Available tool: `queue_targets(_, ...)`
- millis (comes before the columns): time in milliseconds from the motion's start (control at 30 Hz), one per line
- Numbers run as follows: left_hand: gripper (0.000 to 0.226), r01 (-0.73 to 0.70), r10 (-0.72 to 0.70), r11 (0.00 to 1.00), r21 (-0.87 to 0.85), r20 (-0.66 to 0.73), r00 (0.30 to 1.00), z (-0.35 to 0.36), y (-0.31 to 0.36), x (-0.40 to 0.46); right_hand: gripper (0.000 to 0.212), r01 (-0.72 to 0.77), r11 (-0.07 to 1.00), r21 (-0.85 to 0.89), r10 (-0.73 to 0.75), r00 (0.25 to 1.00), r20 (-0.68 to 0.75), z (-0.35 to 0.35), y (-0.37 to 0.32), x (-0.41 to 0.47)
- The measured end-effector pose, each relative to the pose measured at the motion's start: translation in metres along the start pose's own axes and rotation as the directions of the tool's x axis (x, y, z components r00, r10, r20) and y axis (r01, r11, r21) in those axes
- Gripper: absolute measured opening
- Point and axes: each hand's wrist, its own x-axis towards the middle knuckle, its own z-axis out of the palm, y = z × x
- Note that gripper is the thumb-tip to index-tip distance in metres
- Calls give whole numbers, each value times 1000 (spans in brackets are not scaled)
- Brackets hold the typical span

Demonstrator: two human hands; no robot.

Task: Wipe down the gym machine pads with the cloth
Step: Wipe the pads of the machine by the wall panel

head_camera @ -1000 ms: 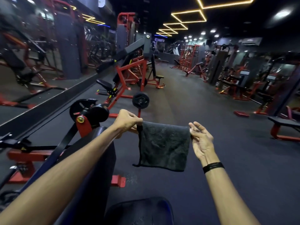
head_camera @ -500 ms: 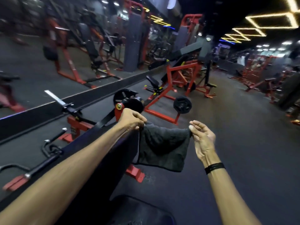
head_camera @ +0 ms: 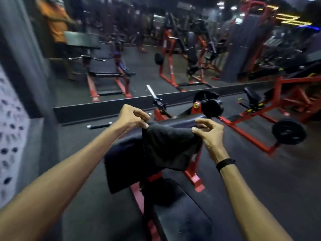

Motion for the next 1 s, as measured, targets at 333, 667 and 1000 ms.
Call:
queue_targets(333,42,184,-168,968,173,-103,980,-104,-48,-66,31,-83,988,127,67,989,130,110,-21,-57)
queue_targets(667,38,218,-175,971,97,-331,927,-127,-107,-82,38,-153,979,131,143,986,81,178,-25,-113)
queue_targets(1000,39,135,-149,989,-64,-415,898,-121,-135,-63,76,343,881,-326,-248,921,301,237,-23,-144)
